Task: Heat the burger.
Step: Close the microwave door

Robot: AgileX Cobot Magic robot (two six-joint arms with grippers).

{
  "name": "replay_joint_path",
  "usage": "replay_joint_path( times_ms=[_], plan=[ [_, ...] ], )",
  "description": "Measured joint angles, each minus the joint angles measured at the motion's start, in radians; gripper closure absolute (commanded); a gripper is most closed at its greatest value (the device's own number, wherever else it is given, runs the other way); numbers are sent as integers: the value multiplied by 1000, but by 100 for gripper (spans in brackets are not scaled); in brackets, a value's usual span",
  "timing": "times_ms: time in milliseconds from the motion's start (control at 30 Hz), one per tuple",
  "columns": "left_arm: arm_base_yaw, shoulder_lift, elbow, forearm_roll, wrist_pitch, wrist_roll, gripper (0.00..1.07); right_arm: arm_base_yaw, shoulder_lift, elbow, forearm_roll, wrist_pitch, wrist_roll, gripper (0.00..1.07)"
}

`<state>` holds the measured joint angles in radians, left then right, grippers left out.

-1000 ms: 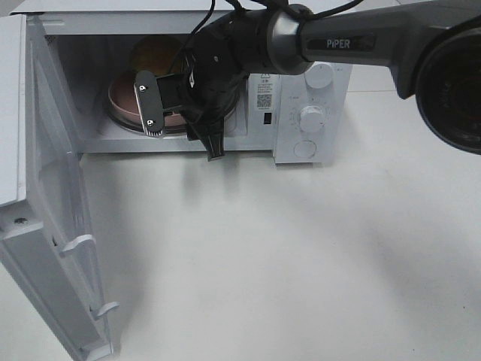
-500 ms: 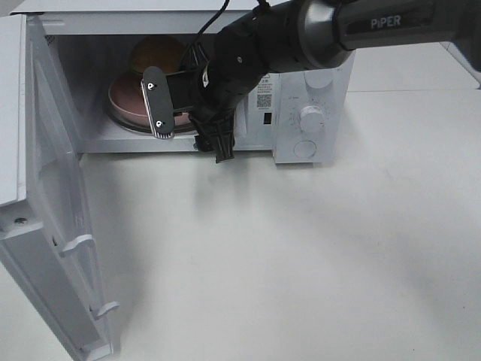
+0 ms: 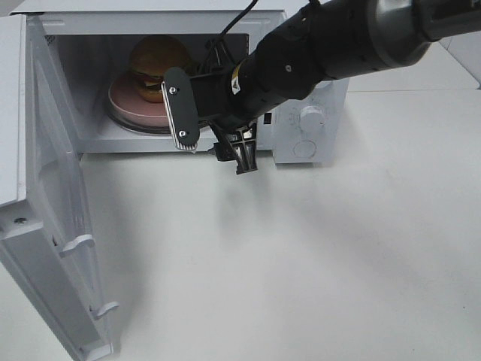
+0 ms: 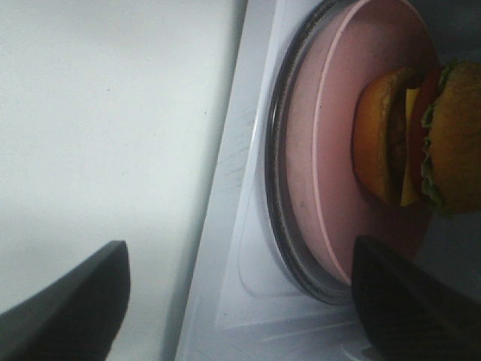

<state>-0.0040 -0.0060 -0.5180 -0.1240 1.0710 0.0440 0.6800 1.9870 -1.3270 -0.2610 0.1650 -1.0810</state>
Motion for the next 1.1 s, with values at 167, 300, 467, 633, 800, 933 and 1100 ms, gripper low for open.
replay_joint_path(
  times_ms=[167,300,467,633,800,933,1100],
  plan=[
    [0,0,0,0,0,0,30,0,-60,92,0,-13,21,31],
    [0,0,0,0,0,0,30,0,-100,135,0,-30,63,31],
    [0,0,0,0,0,0,30,0,-180,226,0,-34,188,31],
    [0,0,0,0,0,0,30,0,-246,307,1,-37,298,31],
    [0,0,0,0,0,0,30,0,-316,398,2,-37,412,31],
    [0,0,0,0,0,0,30,0,-361,456,5,-37,493,31],
    [0,0,0,0,0,0,30,0,-448,534,21,1,657,31]
  ],
)
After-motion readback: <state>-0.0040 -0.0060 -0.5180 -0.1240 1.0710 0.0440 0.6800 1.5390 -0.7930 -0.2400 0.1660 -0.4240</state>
